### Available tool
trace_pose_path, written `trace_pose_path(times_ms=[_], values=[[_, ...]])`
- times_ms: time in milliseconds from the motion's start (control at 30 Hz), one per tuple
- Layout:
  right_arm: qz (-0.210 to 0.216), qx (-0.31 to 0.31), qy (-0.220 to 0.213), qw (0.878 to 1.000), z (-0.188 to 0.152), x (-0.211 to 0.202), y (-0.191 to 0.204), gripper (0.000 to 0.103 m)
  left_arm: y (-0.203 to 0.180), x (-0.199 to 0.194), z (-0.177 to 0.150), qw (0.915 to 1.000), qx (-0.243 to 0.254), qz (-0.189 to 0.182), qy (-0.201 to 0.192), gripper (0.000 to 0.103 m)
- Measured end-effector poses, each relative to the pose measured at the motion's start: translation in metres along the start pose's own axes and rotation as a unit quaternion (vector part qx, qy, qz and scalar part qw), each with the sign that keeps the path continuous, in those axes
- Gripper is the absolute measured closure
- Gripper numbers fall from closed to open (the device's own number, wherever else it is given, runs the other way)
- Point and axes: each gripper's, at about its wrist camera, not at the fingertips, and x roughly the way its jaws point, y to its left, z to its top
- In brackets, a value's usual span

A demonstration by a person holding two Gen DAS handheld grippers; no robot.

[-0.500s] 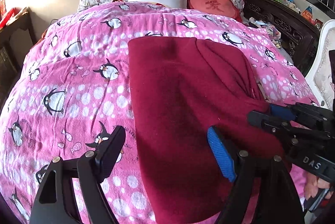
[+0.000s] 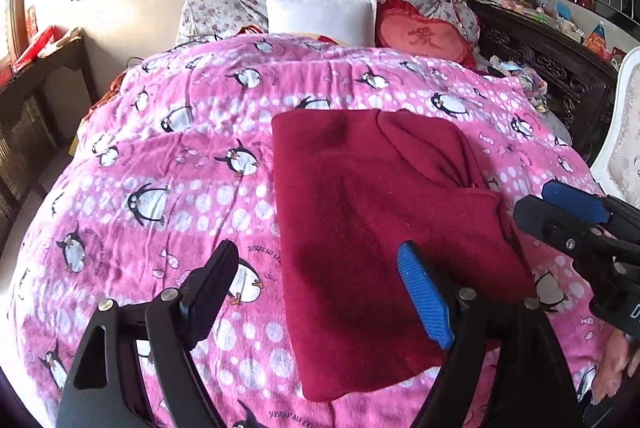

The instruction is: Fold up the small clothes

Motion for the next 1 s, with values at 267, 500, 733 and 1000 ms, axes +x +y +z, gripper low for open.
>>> trace_pose_path(times_ms=[267, 500, 733, 1000], values=[[-0.04, 0.003, -0.024, 0.999, -0.004, -0.015, 0.0, 0.024, -0.002, -0.014, -0.003, 0.9999, -0.012, 0.008, -0.004, 0.02], [-0.055, 0.006, -0.026, 0.998, -0.009, -0.017, -0.003, 0.018, -0.007, -0.023, -0.005, 0.9995, -0.009, 0.018, -0.023, 0.02], [-0.062, 0.008, -0.026, 0.998, -0.011, -0.014, -0.005, 0.014, -0.007, -0.024, -0.005, 0.9994, -0.012, 0.021, -0.027, 0.02], [-0.066, 0.007, -0.02, 0.998, -0.012, -0.009, -0.005, 0.013, -0.005, -0.02, -0.006, 0.9993, -0.018, 0.021, -0.024, 0.02]])
